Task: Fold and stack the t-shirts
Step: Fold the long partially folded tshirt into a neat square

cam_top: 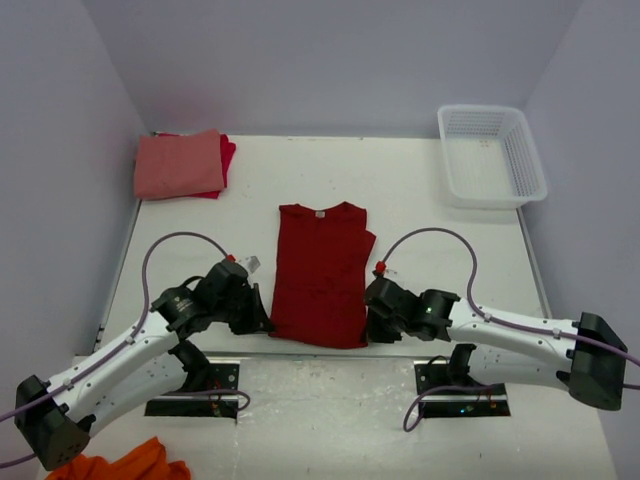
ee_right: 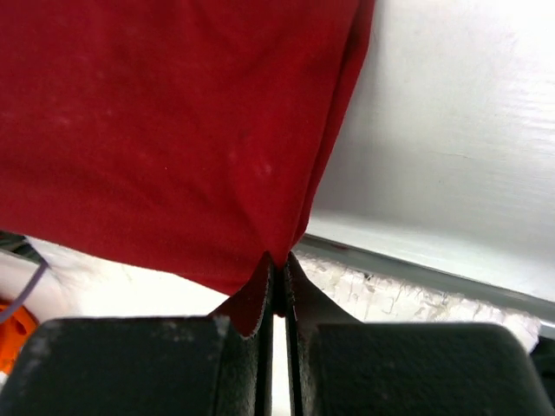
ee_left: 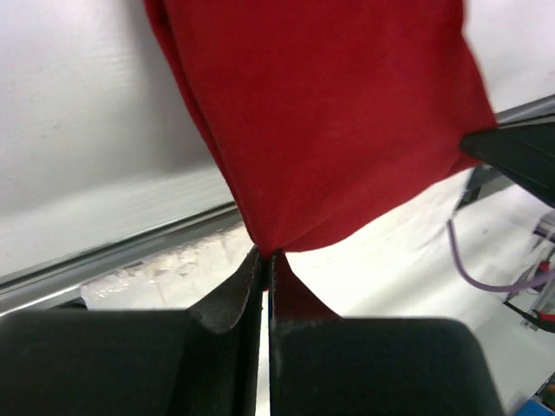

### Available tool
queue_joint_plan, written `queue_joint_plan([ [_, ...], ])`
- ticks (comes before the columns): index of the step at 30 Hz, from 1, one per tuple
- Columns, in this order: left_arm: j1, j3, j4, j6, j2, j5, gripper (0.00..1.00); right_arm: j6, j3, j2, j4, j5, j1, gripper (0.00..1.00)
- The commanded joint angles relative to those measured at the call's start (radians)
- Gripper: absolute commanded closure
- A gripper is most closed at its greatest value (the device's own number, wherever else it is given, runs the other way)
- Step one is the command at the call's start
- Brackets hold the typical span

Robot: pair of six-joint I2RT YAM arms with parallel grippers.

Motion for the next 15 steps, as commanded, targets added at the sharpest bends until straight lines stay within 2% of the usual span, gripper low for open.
queue_joint_plan([
  [1, -0.001, 0.129, -0.091, 0.007, 0.004, -0.028, 1.0, -0.019, 0.09, -0.022, -0.181, 0.129, 0.005, 1.0],
  [3, 0.0, 0.207, -0.096, 0.026, 0.023, -0.039, 1.0, -0.041, 0.156, -0.002, -0.222, 0.147, 0.005, 1.0],
  [7, 0.0, 0.385, -0.101, 0.091, 0.183, -0.12, 1.0, -0.164, 0.303, 0.065, -0.259, 0.196, -0.052, 1.0],
  [11, 0.017, 0.61, -0.064, 0.188, 0.366, -0.177, 1.0, -0.327, 0.514, 0.145, -0.271, 0.197, -0.228, 1.0],
  [15, 0.124, 0.727, -0.004, 0.272, 0.561, -0.142, 1.0, -0.473, 0.688, 0.269, -0.276, 0.142, -0.358, 1.0],
])
